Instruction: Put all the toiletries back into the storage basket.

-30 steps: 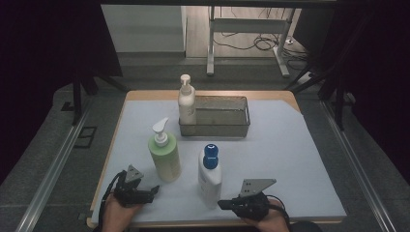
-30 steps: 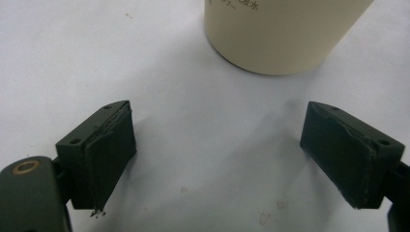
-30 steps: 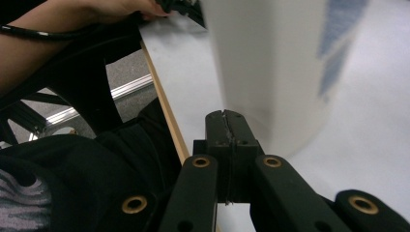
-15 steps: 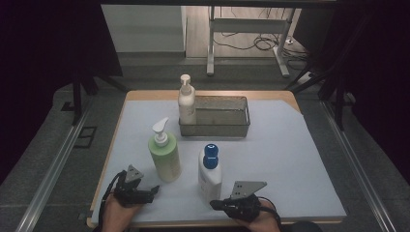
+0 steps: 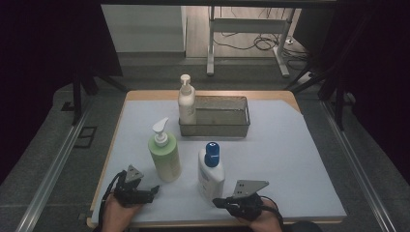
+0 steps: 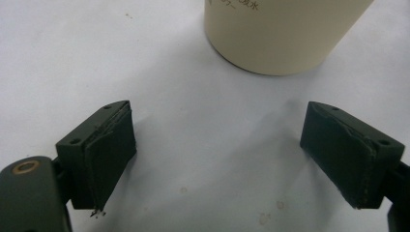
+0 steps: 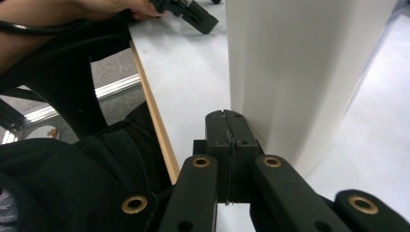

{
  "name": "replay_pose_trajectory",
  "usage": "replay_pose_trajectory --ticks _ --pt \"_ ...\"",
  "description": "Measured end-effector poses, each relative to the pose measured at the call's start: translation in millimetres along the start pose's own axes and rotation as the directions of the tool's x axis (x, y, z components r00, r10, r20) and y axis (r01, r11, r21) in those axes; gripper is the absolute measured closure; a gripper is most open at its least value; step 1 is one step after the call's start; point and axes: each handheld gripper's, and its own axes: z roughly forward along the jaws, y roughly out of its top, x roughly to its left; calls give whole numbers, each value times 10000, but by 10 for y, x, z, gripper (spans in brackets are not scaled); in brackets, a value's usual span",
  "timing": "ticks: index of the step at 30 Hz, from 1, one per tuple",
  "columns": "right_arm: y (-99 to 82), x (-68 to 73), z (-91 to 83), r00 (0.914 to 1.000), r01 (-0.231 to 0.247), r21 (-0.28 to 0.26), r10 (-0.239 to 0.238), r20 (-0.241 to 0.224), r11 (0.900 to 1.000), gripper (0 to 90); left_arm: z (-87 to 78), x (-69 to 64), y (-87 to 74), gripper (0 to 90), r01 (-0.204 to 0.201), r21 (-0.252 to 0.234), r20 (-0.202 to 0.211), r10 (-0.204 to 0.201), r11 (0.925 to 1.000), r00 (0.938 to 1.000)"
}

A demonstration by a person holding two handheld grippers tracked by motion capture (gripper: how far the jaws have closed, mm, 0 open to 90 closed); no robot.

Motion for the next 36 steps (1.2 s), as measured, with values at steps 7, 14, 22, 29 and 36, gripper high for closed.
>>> replay_pose_trajectory --ticks 7,14,22,29,36 --pt "-24 -48 -22 9999 -104 68 104 111 9999 893 0 0 0 121 0 0 -4 0 10000 10000" --pt "-71 -141 -75 9988 -351 144 345 359 9993 893 0 0 0 121 -1 2 -5 1 10000 10000" --pt "-109 -231 -119 9959 -527 139 515 746 9985 893 0 0 0 121 0 4 -3 0 10000 10000" --pt "-105 -288 -123 9930 -541 158 521 1063 9984 893 1 0 0 121 -2 -1 -8 2 10000 10000" --pt "-114 -299 -107 9934 -677 246 651 941 9974 837 1 -1 0 121 -2 -2 -9 2 10000 10000"
